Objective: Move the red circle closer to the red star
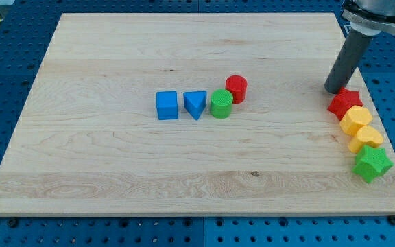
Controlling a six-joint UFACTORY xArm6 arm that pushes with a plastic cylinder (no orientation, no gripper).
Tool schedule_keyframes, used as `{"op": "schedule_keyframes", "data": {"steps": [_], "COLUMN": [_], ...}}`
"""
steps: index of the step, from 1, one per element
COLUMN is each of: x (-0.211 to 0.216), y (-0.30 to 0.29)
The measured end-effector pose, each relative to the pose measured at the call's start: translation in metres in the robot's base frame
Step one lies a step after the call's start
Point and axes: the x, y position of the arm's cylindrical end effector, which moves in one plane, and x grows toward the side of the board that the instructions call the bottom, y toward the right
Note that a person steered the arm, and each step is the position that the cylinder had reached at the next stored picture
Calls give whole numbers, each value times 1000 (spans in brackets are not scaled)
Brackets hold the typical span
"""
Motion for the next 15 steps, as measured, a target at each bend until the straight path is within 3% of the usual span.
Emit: {"op": "schedule_keyframes", "data": {"steps": [2, 5, 6, 9, 11, 15], "x": [-19, -18, -14, -14, -45, 32], "y": [-73, -74, -106, -121, -213, -170]}}
